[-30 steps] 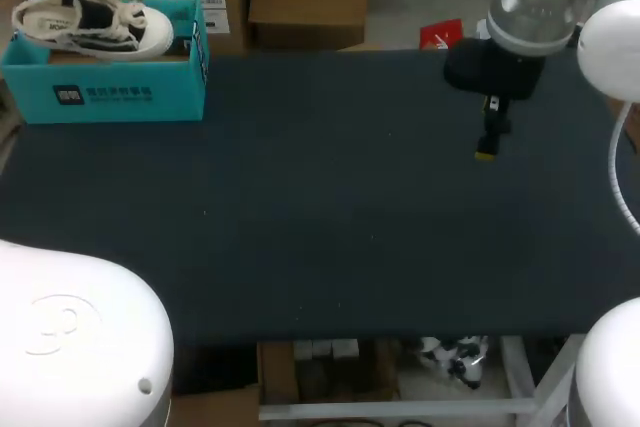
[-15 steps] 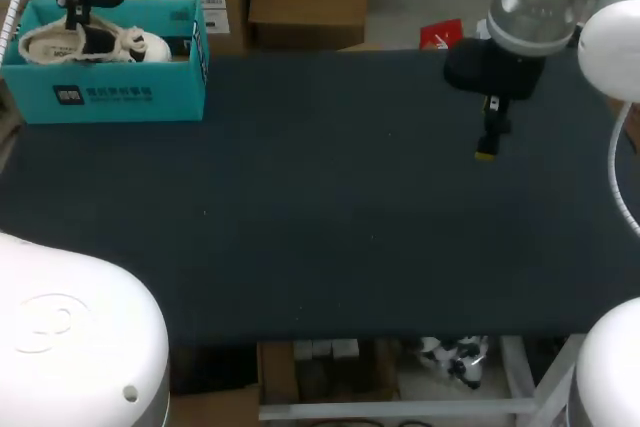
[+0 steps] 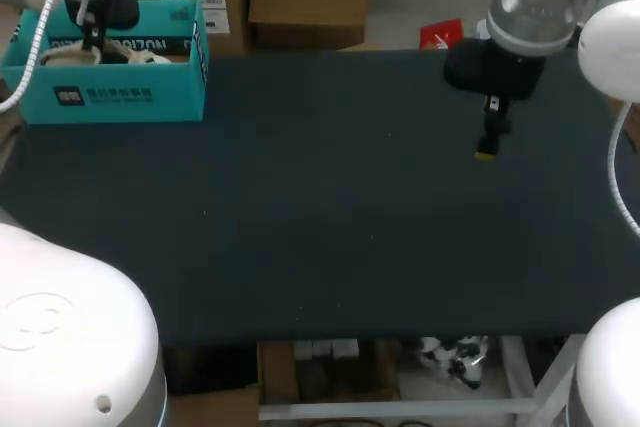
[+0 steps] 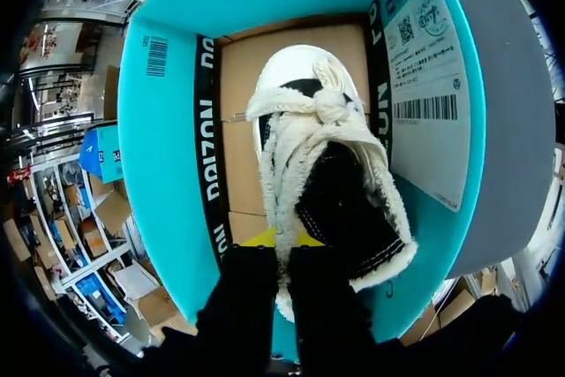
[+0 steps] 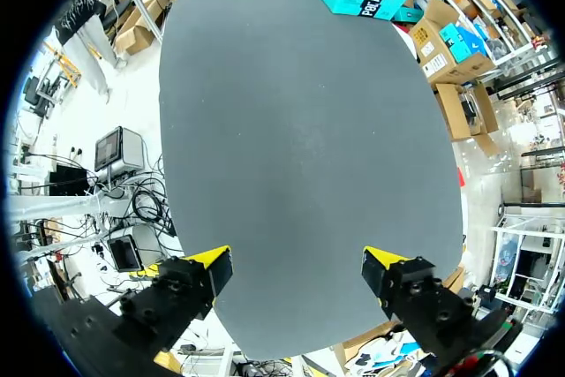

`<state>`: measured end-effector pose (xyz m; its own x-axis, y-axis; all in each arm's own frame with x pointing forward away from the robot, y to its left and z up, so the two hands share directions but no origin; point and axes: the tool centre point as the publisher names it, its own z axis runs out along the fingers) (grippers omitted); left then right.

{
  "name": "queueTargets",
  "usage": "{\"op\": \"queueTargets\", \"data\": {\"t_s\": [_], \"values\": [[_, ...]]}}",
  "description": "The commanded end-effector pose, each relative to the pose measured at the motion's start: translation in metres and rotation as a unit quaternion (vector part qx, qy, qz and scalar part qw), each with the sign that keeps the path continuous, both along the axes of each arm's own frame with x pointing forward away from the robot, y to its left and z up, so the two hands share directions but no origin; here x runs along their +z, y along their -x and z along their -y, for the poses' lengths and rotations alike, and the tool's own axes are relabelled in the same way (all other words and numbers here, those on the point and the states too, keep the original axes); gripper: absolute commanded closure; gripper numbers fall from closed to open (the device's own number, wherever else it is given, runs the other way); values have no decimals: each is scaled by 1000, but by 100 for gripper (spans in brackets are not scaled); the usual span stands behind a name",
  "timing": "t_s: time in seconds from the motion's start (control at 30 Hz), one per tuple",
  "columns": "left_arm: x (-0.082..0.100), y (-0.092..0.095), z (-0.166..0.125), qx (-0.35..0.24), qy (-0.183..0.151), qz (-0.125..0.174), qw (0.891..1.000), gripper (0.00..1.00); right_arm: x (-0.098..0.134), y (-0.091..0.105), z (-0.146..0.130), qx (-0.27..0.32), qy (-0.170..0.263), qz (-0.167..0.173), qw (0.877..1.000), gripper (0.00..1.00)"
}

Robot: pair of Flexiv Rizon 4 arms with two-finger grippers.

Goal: Open the shoe tongue, take the insole out of the shoe, put the insole back into the shoe, and pack the shoe into the shoebox

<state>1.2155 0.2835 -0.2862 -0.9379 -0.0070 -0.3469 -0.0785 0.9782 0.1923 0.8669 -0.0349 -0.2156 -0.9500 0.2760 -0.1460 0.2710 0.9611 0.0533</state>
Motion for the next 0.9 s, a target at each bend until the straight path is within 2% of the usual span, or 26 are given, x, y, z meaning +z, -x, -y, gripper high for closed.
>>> {"op": "queueTargets", "data": {"t_s": [0.03,0.2,0.23,0.27,0.3,0.7,0.8,0.9], "values": [[-21,-18,-3,2,5,-25,1000,100,1,0,0,0,1,0,1000,0],[-30,-23,-2,16,5,-40,999,100,1,0,0,0,1,0,1000,0],[-30,-23,-3,19,7,-41,999,76,1,0,0,0,1,0,1000,0],[-28,-23,-3,23,9,-39,999,27,1,0,0,0,1,0,1000,0],[-24,-21,-3,24,11,-34,999,0,1,0,0,0,1,0,1000,0],[59,11,11,23,27,50,998,0,1,0,0,0,1,0,1000,0],[76,25,24,21,28,58,998,0,1,0,0,0,1,0,1000,0],[91,40,41,27,25,54,998,0,1,0,0,0,1,0,1000,0]]}}
